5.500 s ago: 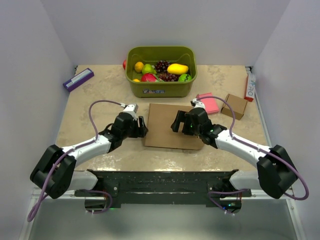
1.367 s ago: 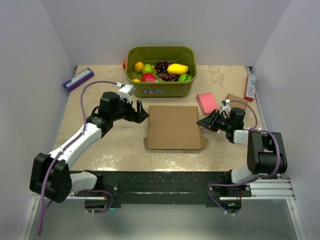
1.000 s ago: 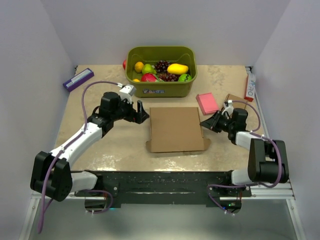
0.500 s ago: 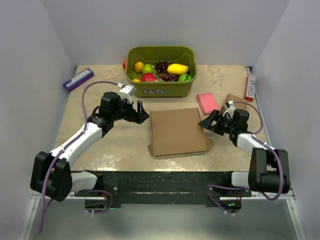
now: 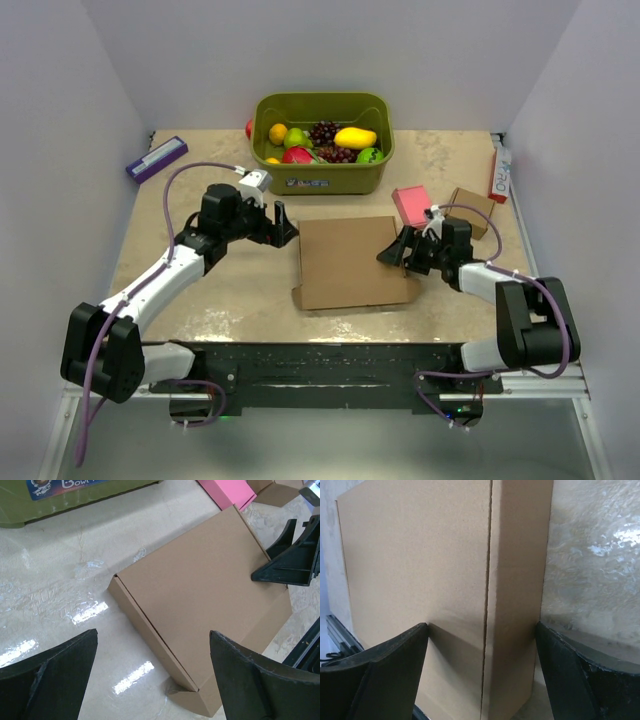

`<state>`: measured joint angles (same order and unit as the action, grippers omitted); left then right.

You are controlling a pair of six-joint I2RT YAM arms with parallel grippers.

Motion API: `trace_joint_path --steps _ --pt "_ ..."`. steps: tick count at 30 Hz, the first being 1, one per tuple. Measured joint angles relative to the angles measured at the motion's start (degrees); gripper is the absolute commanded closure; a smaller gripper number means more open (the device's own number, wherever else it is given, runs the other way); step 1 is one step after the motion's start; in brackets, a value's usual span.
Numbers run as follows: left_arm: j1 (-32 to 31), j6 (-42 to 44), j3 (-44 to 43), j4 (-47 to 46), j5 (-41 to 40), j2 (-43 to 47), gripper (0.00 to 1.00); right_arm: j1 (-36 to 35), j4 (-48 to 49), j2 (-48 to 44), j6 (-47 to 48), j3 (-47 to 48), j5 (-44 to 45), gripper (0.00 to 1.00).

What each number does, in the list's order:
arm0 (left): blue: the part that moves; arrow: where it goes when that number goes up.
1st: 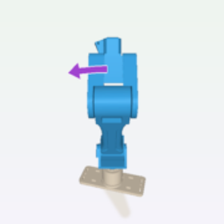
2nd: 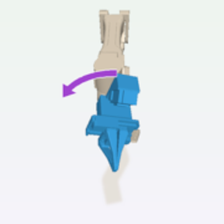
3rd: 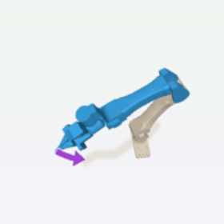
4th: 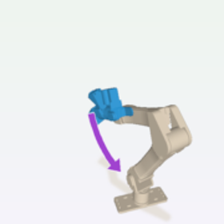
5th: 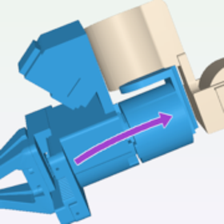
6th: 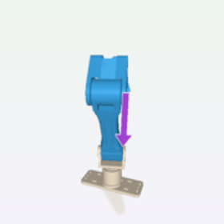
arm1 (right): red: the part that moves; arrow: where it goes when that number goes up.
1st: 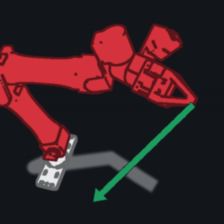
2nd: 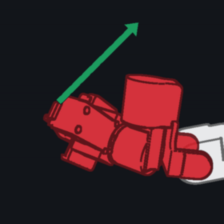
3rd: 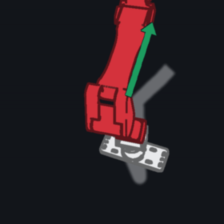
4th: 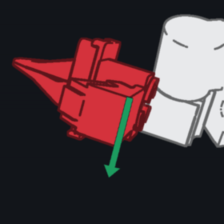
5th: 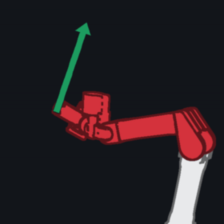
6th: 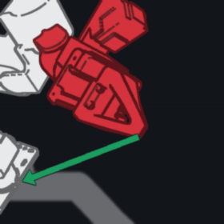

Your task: Fold the paper box

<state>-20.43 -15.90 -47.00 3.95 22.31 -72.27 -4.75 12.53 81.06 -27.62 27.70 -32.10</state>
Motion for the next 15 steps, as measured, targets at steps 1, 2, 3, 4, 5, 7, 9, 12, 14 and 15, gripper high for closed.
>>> trace_joint_path --steps 1,2,3,4,5,7,9,12,14,15 --pt "0.00 0.00 0.00 0.00 0.00 0.00 0.04 -0.26 0.59 0.31 -0.33 0.11 0.00 0.36" --pt "0.00 0.00 0.00 0.00 0.00 0.00 0.04 -0.39 1.11 0.50 -0.48 0.17 0.00 0.45" --pt "0.00 0.00 0.00 0.00 0.00 0.00 0.03 -0.48 2.12 0.96 -1.44 0.26 -0.42 0.48" --pt "0.00 0.00 0.00 0.00 0.00 0.00 0.04 -0.55 3.02 1.22 -2.01 0.35 -0.63 0.51" --pt "0.00 0.00 0.00 0.00 0.00 0.00 0.03 -0.55 3.96 1.36 -2.58 0.35 -0.96 0.55" --pt "0.00 0.00 0.00 0.00 0.02 0.00 0.03 -0.55 5.40 1.40 -3.52 0.35 -1.53 0.71" --pt "0.00 0.00 0.00 0.00 0.00 0.02 0.04 -0.55 6.67 1.38 -4.59 0.33 -2.36 0.80" --pt "0.00 0.00 0.00 0.04 0.00 0.28 0.04 -0.55 8.24 1.20 -6.27 0.28 -3.63 0.85" --pt "0.00 0.00 0.00 0.02 0.00 0.68 0.03 -0.59 8.48 0.94 -7.06 0.17 -3.78 0.90" --pt "0.00 0.00 0.00 0.02 0.00 0.92 0.03 -0.59 8.48 0.79 -7.39 0.09 -3.80 0.91"
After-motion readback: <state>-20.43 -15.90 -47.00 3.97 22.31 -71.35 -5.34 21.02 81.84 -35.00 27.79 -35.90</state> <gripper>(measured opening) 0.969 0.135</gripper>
